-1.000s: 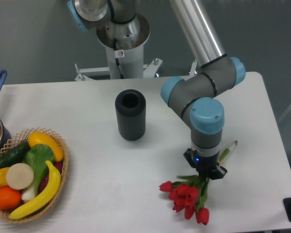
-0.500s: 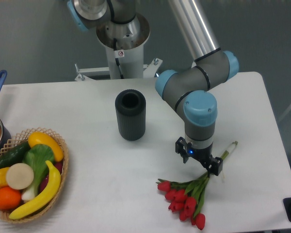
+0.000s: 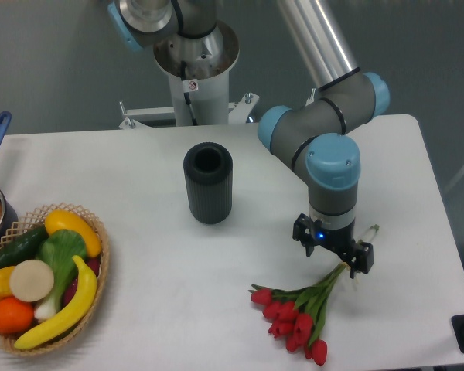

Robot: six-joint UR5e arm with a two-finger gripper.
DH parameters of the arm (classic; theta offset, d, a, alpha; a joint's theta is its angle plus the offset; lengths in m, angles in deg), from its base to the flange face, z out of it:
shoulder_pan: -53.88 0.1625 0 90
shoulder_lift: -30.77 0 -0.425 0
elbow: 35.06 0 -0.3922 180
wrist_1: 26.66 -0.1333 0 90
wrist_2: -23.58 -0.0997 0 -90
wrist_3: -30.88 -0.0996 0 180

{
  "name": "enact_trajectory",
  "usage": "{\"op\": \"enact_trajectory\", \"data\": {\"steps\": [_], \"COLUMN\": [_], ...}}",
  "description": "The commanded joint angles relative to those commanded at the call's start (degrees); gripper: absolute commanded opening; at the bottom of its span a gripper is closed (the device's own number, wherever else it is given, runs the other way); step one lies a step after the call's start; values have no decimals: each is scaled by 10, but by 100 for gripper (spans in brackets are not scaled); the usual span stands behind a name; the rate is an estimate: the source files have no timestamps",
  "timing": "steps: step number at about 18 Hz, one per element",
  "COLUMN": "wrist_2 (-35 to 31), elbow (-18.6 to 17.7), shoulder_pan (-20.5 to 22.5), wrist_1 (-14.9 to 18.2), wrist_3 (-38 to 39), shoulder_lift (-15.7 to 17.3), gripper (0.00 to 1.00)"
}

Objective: Place the flowers on the table

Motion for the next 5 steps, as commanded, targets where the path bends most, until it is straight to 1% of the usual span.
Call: {"op": "enact_trajectory", "data": {"steps": [5], "wrist_2": [-1], "elbow": [-2], "shoulder_pan": [-1], "wrist_1": [-3], "wrist_3": [1], "shoulder_lift": [-2], "gripper": [100]}}
